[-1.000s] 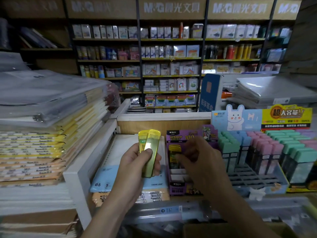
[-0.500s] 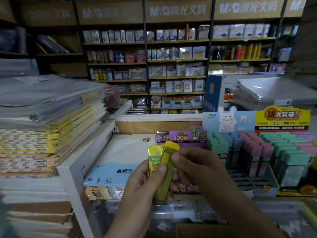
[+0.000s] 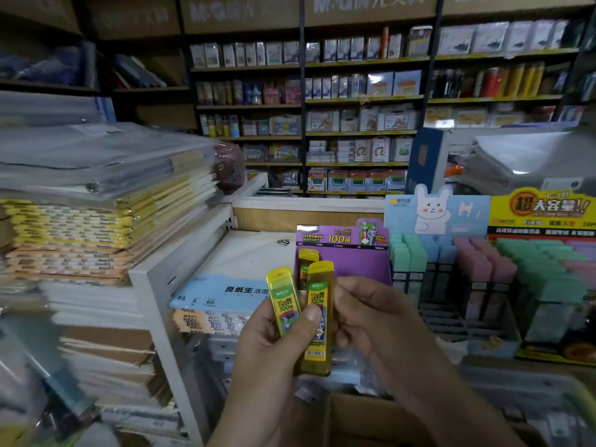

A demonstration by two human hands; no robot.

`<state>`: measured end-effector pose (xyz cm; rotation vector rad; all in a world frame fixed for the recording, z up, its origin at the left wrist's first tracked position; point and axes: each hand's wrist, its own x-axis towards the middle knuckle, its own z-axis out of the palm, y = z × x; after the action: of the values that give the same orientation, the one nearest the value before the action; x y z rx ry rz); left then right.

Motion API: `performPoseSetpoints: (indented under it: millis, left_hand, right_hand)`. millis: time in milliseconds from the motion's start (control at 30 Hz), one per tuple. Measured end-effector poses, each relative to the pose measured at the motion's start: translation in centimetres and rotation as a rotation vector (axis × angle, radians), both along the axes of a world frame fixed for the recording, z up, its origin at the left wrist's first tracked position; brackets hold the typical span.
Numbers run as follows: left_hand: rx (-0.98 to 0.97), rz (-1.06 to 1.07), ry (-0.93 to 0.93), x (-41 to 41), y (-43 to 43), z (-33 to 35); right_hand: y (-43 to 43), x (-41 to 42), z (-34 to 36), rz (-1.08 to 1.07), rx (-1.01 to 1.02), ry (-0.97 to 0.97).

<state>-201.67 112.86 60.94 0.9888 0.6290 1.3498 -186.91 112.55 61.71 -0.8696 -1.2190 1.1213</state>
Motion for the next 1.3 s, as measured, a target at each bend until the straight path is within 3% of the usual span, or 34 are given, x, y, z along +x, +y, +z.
performPoseSetpoints:
  millis: [100,267,467,633,867,1167,1300]
  left_hand:
    - [0.056,0.076,0.061,-0.3,-0.3,-0.2]
    - [0.147,0.066,0.104,-1.3,0.4,-0.9]
    - [0.031,0.083,0.049,-3.6,3.0,-1.6]
    - [0.034,0.03,0.075,-5.0,4.4,-2.4]
    - [0.055,0.001,0.123,-6.5,6.0,-3.1]
    - [0.076,-0.033,0.157,-7.8,7.0,-3.3]
    - [0.088,-0.049,0.174,-8.1,7.3,-3.5]
  right_hand:
    - [-0.4,0.0,-0.1,-0.022,-0.02,0.056]
    - [-0.5,-0.3,0.4,-0.165,0.058,-0.216]
    - [0.6,0.0,1.7,-0.302,0.121,-0.164]
    - [3.4,0.7,2.2,-0.552,0.189,-0.425]
    - [6.8,-0.6,1.1,-0.704,0.211,-0.592]
    - [7.4,-1.7,0.1,-0.733,0.167,-0.696]
    - [7.6,-1.8,-0.6,-0.773,0.092,-0.841]
